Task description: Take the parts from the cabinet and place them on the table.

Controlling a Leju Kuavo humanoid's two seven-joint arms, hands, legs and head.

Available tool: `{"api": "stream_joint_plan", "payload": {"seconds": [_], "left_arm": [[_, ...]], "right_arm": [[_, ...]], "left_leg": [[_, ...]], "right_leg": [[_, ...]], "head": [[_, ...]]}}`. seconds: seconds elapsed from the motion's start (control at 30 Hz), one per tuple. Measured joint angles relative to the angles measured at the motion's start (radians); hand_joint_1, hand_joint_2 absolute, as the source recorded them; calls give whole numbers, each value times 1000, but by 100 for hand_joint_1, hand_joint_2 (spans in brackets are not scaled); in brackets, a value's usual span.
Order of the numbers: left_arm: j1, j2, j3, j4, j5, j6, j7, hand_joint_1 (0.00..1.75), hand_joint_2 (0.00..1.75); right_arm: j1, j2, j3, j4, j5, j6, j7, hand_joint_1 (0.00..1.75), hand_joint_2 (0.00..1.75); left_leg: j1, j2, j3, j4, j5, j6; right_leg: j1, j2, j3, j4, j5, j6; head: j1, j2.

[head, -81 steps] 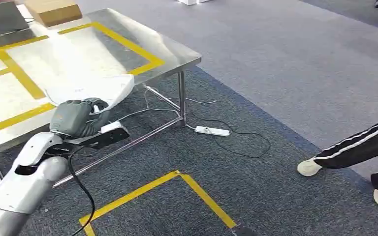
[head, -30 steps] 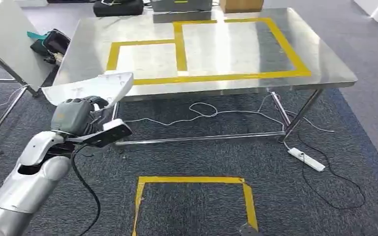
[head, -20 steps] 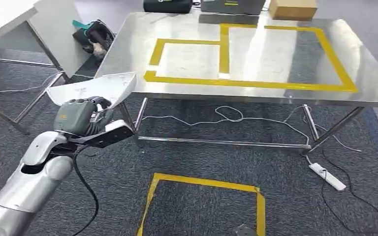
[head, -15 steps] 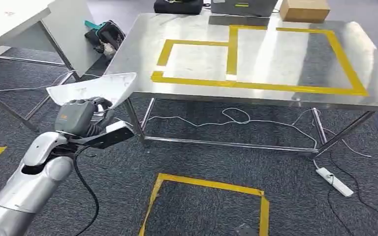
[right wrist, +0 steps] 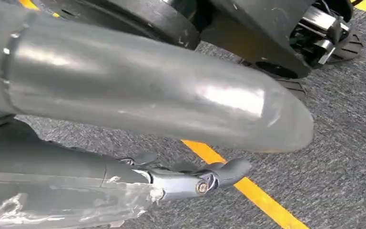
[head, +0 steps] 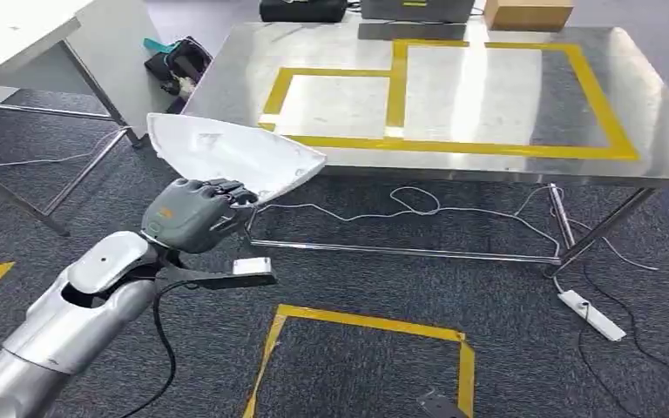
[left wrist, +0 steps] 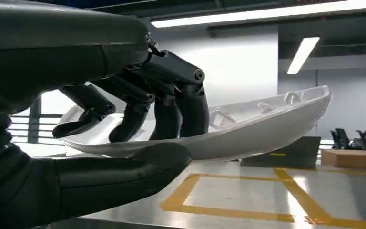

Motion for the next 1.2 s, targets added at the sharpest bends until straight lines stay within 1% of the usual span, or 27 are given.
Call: {"api": "stream_joint_plan", "payload": {"seconds": [0.13, 0.43, 0.83, 1.2], "left_arm": [[-5, -6, -36, 3, -13, 2, -11, 175, 175], [-6, -40, -93, 21, -4, -9, -18, 175, 175], [18, -41, -116, 27, 35, -7, -48, 175, 175], [22, -45, -132, 27, 35, -9, -50, 175, 175]], "right_arm": [[4, 0, -5, 0, -1, 2, -1, 0, 0], [4, 10, -6, 0, 0, 3, -6, 0, 0], [6, 24, -6, 0, 12, 3, 3, 0, 0], [5, 25, -6, 0, 18, 3, 6, 0, 0]], "left_leg": [[-1, 0, -1, 0, 0, -2], [-4, 0, -3, 1, 1, 1], [-4, 0, -4, 1, 2, 1], [-4, 0, -4, 1, 2, 1]], "right_leg": [[-1, 0, 0, 0, 0, -2], [-4, 0, 1, -5, 5, 2], [-4, 0, 1, -5, 5, 2], [-4, 0, 1, -5, 6, 2]], "head": [[0, 0], [0, 0], [0, 0], [0, 0]]}}
